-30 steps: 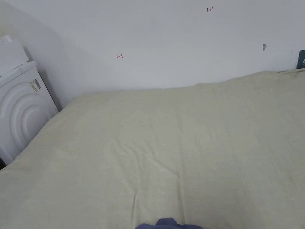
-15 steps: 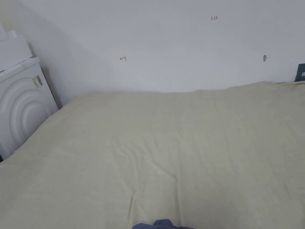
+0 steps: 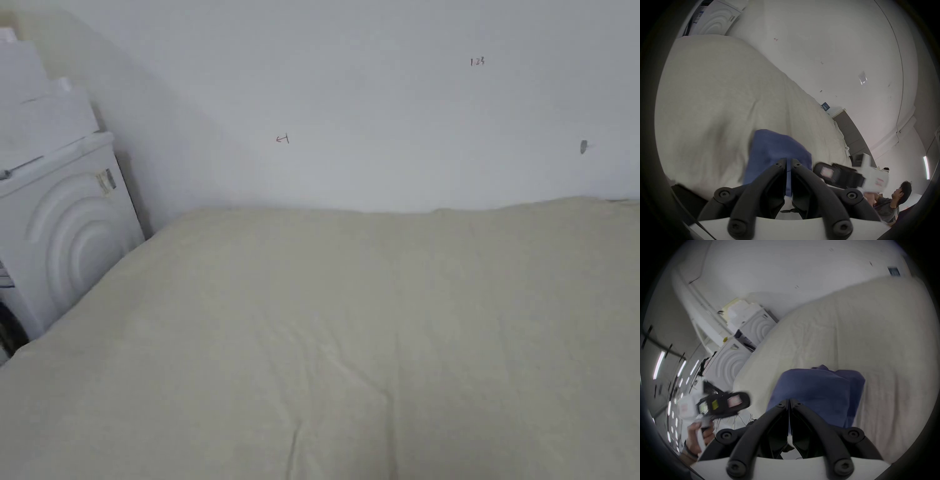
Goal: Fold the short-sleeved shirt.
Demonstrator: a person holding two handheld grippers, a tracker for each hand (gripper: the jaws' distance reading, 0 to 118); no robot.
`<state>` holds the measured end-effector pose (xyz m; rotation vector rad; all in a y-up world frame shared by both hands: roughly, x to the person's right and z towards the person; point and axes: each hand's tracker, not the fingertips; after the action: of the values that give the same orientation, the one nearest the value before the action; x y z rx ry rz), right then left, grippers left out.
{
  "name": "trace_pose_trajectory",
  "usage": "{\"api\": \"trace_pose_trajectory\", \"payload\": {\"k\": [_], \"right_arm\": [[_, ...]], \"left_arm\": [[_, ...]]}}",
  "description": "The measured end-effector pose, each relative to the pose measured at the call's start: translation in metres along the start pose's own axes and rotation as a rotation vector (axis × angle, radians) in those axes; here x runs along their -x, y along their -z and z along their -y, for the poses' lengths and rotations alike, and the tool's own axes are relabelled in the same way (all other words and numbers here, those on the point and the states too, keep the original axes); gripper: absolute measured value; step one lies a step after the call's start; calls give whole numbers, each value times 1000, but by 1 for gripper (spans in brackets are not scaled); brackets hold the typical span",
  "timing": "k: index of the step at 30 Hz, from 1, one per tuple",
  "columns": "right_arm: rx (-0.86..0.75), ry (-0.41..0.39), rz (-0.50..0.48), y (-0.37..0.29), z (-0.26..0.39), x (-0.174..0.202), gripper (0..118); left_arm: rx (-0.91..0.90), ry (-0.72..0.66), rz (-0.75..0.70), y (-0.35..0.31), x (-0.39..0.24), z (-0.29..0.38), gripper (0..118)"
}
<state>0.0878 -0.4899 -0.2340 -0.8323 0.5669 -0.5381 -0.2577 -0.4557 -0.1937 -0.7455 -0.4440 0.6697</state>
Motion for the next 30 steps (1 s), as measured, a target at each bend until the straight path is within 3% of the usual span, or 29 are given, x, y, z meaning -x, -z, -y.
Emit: {"api": "trace_pose_trajectory", "payload": {"k": [3, 4, 6, 7, 8, 12, 15, 17, 18, 19, 21, 22, 24, 26, 30], "right_arm": [[51, 0, 111, 25, -2, -30, 1], [68, 3, 126, 31, 1, -40, 1], [19, 50, 25, 25, 5, -51, 1], [33, 87, 23, 24, 4, -54, 1], [36, 92, 29, 24, 3, -56, 1], [25, 74, 2, 21, 7, -60, 1], [30, 136, -30, 20, 7, -67, 1], [29, 135, -30, 21, 8, -68, 1], [29, 127, -29, 21, 8, -67, 1], [28, 112, -23, 20, 8, -65, 1], [26, 85, 3, 17, 7, -58, 1], [27, 70, 12, 13, 6, -55, 1], [31, 30, 13, 6, 5, -47, 1], [14, -38, 42, -5, 6, -37, 1], [-26, -7, 17, -33, 8, -31, 1]], "left_arm": [[6, 2, -21, -2, 15, -3, 26], [11, -9, -7, 0, 21, -4, 49], [41, -49, 44, 10, 32, -9, 88], [44, -66, 62, 16, 38, -11, 106], [48, -87, 79, 25, 47, -15, 113], [129, -75, 95, 64, 61, -26, 113], [246, -46, 119, 98, 62, -27, 113], [320, -36, 121, 120, 56, -24, 108], [316, -27, 120, 126, 50, -22, 102], [309, -11, 129, 127, 42, -21, 79], [324, 34, 97, 128, 26, -16, 45], [324, 128, -61, 129, 26, -16, 45], [304, 5, 63, 122, 38, -18, 44], [292, -48, 46, 117, 40, -18, 40], [185, -147, 126, 90, 48, -32, 33]]}}
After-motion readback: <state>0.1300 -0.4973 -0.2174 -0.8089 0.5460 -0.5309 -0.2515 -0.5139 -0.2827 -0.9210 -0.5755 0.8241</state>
